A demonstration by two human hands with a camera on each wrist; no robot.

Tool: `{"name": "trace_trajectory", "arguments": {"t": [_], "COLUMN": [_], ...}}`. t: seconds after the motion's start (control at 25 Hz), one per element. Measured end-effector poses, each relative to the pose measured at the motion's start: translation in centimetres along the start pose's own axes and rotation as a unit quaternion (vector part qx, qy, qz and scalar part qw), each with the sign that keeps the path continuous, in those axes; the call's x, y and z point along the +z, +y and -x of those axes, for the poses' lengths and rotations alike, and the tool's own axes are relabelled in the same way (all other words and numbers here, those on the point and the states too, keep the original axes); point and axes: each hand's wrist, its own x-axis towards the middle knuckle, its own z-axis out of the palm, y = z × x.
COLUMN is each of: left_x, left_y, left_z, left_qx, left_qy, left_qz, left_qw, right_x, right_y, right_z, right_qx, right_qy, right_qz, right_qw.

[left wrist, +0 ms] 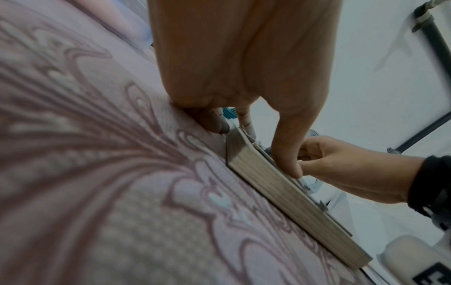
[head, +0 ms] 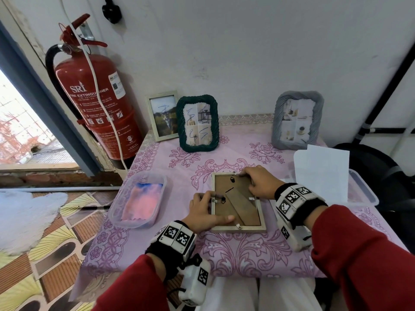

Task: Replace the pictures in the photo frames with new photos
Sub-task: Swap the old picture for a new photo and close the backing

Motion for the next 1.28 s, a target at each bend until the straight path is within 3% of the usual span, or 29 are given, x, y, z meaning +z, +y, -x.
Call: {"name": "trace_trajectory", "arguments": {"t": [0.8,1.2,1.28], "left_x": [1.1,0.6,0.4], "left_y": [0.2,-0.1,0.0], "left_z": [0.1,-0.2,-0.3], "left_qx": [0.024,0.002,0.003], "left_qy": [0.084,0.051,0.064], "left_qz": [-0.005,0.035,0.032], "left_qw": [0.996,0.998,0.997], "right_x": [0.0,-0.3,-0.4], "right_y": [0.4,-0.4,-0.7], "right_z": [0.2,1.0,1.5], "right_qx": [-0.039,-0.001,-0.006], "right_qy": [0.009,-0.008,0.014], "right_qz": [-0.012,-0.055,-0.077], "right_qw": [0.999,0.998,0.997]}}
